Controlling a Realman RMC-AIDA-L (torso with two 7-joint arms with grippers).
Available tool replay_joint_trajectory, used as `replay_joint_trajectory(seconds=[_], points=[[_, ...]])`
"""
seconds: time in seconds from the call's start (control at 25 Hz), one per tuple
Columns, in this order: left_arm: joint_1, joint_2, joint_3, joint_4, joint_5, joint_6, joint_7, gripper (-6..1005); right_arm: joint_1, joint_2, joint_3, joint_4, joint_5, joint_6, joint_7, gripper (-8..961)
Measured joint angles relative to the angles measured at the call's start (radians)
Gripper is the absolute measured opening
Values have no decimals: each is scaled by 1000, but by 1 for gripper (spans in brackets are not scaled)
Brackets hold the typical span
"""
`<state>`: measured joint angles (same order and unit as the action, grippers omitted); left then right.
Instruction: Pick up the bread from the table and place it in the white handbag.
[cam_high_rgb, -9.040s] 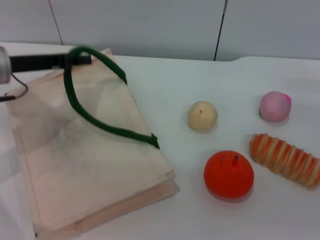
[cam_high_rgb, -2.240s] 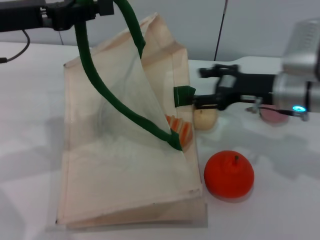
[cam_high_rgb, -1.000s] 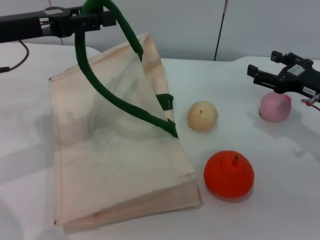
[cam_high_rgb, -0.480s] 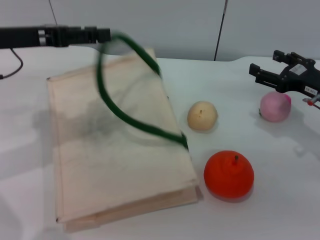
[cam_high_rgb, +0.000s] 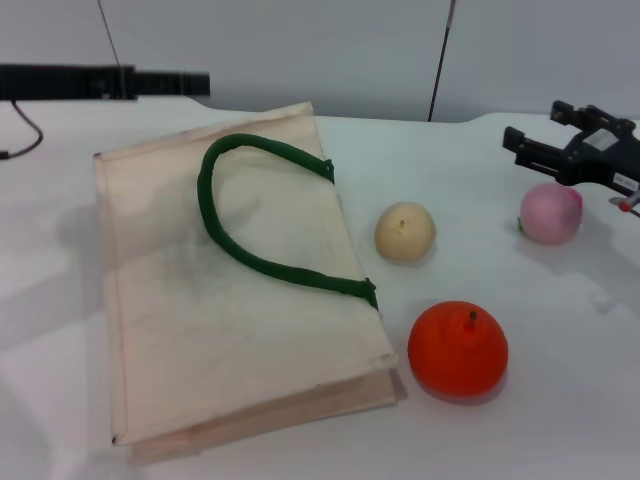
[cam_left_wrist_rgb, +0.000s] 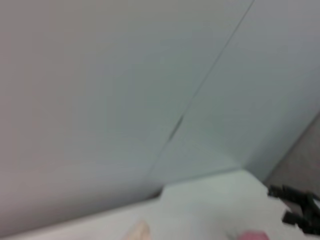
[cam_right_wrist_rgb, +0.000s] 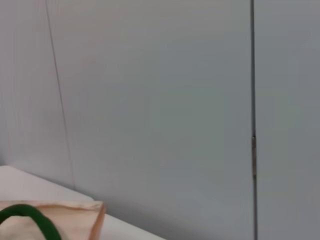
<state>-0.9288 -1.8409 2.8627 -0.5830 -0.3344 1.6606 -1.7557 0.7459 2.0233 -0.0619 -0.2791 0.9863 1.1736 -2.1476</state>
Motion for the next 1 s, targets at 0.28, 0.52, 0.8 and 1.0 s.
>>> replay_joint_trajectory(seconds=[0.28, 0.52, 0.8, 1.0], points=[[70, -73, -2, 9, -332, -70, 297, 843, -17, 1, 119, 32, 0, -5, -100, 880], [156, -185, -5, 31, -648, -93, 682, 834, -40, 3, 267, 86, 0, -11, -243, 881], [244, -190, -11, 295, -844, -113, 1019, 835, -100, 7, 519, 194, 0, -11, -475, 881], [282, -191, -11, 441, -943, -170, 1142, 836, -157, 13, 693, 287, 0, -8, -620, 883]])
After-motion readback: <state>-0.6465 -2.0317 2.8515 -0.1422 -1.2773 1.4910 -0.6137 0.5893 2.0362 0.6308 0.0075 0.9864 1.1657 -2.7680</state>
